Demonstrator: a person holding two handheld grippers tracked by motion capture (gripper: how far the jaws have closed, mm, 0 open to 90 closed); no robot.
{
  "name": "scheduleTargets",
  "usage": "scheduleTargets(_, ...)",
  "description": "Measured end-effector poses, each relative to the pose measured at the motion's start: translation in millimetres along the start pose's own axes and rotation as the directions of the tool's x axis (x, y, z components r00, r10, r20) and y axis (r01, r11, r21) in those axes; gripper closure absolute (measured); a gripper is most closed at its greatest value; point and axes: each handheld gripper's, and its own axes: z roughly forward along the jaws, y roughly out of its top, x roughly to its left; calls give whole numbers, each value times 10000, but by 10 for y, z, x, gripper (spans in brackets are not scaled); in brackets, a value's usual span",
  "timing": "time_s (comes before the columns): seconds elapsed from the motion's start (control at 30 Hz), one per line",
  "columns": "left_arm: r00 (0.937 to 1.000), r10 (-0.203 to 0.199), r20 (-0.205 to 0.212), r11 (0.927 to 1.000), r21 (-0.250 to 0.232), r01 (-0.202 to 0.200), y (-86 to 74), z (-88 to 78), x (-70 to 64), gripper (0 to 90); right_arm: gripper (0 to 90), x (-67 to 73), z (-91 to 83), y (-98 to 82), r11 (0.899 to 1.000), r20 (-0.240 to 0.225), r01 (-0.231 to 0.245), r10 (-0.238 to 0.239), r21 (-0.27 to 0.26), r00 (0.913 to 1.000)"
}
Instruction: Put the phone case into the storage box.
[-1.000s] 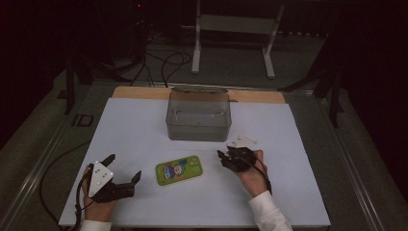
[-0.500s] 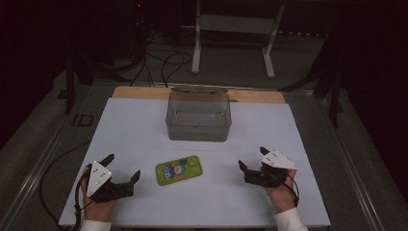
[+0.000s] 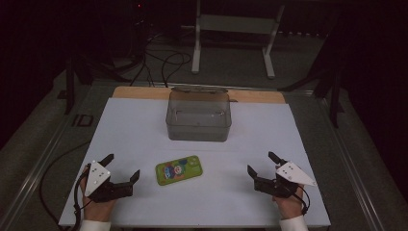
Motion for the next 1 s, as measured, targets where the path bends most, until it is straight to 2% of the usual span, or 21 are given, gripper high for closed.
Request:
scheduleTargets(0.1,10000,28,79,10000,15,-28,4,1,-1,0,110,-37,-19,-13,9996,-4,-246,246,-163,9997)
scheduleTargets(0.2,9999,-11,116,10000,24,11,7,3,-3,0,111,-47,-31,-14,9994,15,-272,272,-225,9996)
scheduleTargets(0.4,9994,-1,357,9998,174,-6,28,25,-32,0,111,-16,-12,-38,9994,-14,21,-21,-335,10000)
scheduleTargets(0.63,9986,140,502,9997,198,-150,133,59,-60,0,114,-3,-2,-52,9990,-162,-5,-2,-446,9999)
scheduleTargets(0.73,9981,255,564,9991,312,-273,179,82,-70,0,126,13,18,-57,9993,-357,-149,137,-345,9993)
scheduleTargets(1.0,9958,424,810,9979,445,-462,291,164,-81,0,121,7,42,-58,9988,-238,-488,490,82,9985)
